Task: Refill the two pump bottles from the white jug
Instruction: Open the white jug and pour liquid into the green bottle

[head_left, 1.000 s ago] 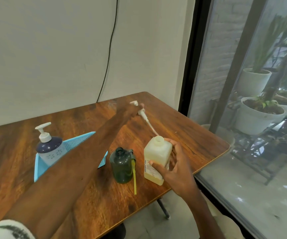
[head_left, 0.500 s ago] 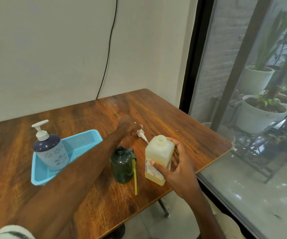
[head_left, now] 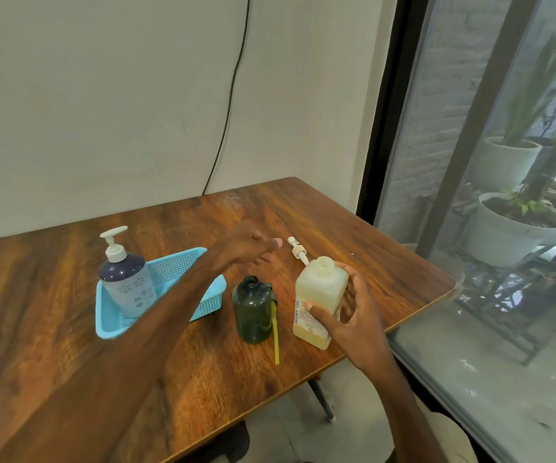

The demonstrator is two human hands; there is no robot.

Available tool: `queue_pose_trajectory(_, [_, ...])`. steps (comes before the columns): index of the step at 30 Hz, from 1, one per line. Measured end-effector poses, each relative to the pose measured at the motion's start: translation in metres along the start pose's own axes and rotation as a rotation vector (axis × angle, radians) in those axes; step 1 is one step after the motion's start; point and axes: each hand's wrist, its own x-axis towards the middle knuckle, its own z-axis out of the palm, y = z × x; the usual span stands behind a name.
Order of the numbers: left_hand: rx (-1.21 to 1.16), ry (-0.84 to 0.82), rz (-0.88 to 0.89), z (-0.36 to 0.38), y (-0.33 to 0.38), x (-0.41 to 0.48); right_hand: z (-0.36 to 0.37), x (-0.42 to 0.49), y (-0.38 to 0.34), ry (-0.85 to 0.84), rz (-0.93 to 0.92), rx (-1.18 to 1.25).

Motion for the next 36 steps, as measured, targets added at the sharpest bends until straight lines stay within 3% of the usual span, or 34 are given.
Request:
queue_pose_trajectory(3, [-0.103, 0.088, 0.083, 0.001, -0.019, -0.033, 0.0, -0.002, -0.003, 0.005, 0.011, -0.005])
queue_pose_trajectory(7, [-0.237, 0.119, 0.058, 0.011, -0.037, -0.075, 0.002, -0.003, -0.003, 0.019, 0.038, -0.073])
queue_pose_trajectory(14, [-0.135, 0.027, 0.091, 0.032, -0.071, -0.097, 0.005, -0.002, -0.005, 0.034, 0.101, -0.182])
queue_pose_trajectory(30, [-0.272, 0.095, 0.263, 0.04, -0.084, -0.094, 0.015, -0.015, -0.019, 0.101, 0.074, -0.162])
queue_pose_trajectory(36, [-0.306, 0.189, 0.311, 0.047, -0.09, -0.109, 0.01, -0.013, -0.02, 0.123, 0.075, -0.181])
